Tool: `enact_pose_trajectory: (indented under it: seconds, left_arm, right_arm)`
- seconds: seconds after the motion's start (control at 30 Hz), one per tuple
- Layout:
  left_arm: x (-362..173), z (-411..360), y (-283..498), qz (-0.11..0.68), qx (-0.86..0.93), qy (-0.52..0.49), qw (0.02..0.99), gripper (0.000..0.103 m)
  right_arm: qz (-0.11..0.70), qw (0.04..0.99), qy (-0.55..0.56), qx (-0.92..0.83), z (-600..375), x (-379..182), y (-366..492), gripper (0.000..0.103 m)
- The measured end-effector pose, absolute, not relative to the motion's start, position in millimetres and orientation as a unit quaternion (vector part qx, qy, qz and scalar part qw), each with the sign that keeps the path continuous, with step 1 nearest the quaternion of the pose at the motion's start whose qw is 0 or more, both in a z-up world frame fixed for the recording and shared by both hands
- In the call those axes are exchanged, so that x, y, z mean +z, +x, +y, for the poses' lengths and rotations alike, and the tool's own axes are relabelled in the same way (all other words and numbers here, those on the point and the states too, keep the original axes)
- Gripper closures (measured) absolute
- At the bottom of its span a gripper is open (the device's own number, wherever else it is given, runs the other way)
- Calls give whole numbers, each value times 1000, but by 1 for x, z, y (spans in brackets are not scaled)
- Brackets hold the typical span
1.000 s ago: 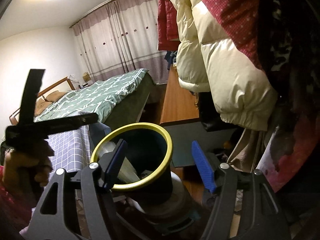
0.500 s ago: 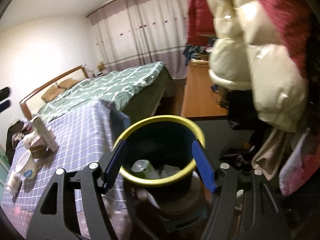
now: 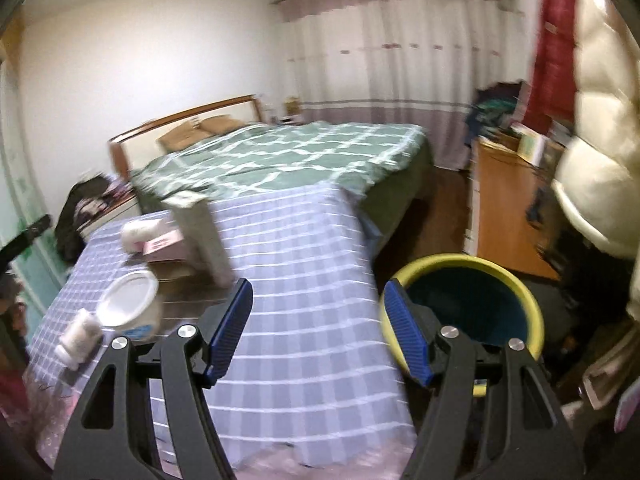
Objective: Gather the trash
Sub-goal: 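Move the left tool back over the table, then grasp the white plastic bowl by its rim with the right tool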
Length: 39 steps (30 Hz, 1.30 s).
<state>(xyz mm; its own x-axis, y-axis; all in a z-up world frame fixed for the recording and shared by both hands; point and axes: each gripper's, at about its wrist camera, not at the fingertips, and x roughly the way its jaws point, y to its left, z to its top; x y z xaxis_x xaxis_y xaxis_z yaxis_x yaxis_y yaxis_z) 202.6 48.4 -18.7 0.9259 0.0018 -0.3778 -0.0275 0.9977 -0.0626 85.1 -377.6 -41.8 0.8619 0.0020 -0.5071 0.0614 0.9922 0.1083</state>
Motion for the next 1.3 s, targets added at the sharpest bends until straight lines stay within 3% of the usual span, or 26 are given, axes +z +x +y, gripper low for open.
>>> enact_pose_trajectory:
  seconds: [0.17, 0.53, 0.6, 0.67, 1.2, 1.3]
  left_arm:
    - [-42, 86, 204, 197, 41, -62, 977, 5]
    - [-30, 102, 182, 157, 99, -71, 980, 5]
    - [-28, 105, 184, 161, 94, -81, 979, 5]
    - [-28, 107, 183, 164, 91, -88, 978, 5]
    - [-30, 99, 185, 177, 72, -92, 977, 5]
    - [-33, 96, 185, 178, 68, -91, 977, 5]
  right_arm:
    - [290, 954, 43, 57, -324, -42, 118, 38]
    - [328, 933, 7, 149, -228, -63, 150, 38]
    - [329, 931, 1, 159, -218, -71, 146, 24]
    - [330, 930, -9, 162, -210, -75, 142, 18]
    - [396, 910, -17, 122, -179, -112, 183, 18]
    - [388, 913, -5, 124, -181, -110, 184, 26]
